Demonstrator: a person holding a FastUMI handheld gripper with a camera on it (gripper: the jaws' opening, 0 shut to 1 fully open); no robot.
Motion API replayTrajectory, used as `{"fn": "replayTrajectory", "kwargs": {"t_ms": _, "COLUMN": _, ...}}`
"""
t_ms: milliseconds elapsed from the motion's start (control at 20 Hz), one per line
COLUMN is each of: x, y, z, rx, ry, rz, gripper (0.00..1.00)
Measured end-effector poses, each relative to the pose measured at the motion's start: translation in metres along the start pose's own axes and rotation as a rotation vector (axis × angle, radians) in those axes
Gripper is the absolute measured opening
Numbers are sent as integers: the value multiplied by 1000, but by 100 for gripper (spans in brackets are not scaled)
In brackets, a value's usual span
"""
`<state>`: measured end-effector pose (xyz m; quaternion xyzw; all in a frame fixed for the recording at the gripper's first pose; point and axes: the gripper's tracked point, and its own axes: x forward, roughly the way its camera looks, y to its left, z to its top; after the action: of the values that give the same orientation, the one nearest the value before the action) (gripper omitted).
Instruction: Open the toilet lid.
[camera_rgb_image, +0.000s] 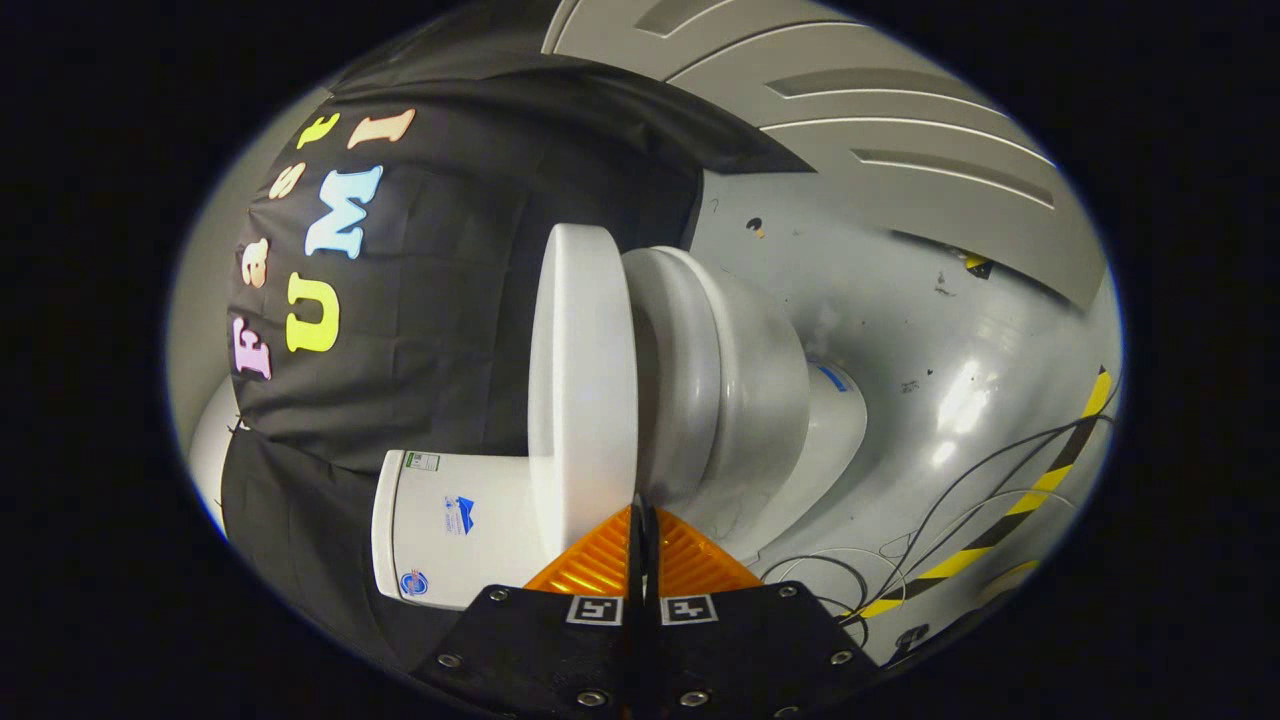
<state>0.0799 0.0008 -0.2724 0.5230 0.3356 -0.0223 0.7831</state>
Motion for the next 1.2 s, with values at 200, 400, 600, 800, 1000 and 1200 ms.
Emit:
{"fn": "replayTrajectory", "kwargs": {"t_ms": 200, "x": -7, "y": 18, "z": 1, "rx": -64, "ry": -21, "rz": -12, "gripper": 0}}
{"fn": "replayTrajectory", "kwargs": {"t_ms": 400, "x": -14, "y": 35, "z": 1, "rx": -109, "ry": -48, "rz": -20, "gripper": 0}}
{"fn": "replayTrajectory", "kwargs": {"t_ms": 600, "x": -19, "y": 49, "z": 0, "rx": -126, "ry": -73, "rz": -44, "gripper": 0}}
{"fn": "replayTrajectory", "kwargs": {"t_ms": 800, "x": -27, "y": 71, "z": -2, "rx": -209, "ry": -121, "rz": -65, "gripper": 0}}
{"fn": "replayTrajectory", "kwargs": {"t_ms": 1000, "x": -33, "y": 95, "z": -6, "rx": -251, "ry": -147, "rz": -68, "gripper": 0}}
{"fn": "replayTrajectory", "kwargs": {"t_ms": 1200, "x": -37, "y": 109, "z": -11, "rx": -277, "ry": -168, "rz": -83, "gripper": 0}}
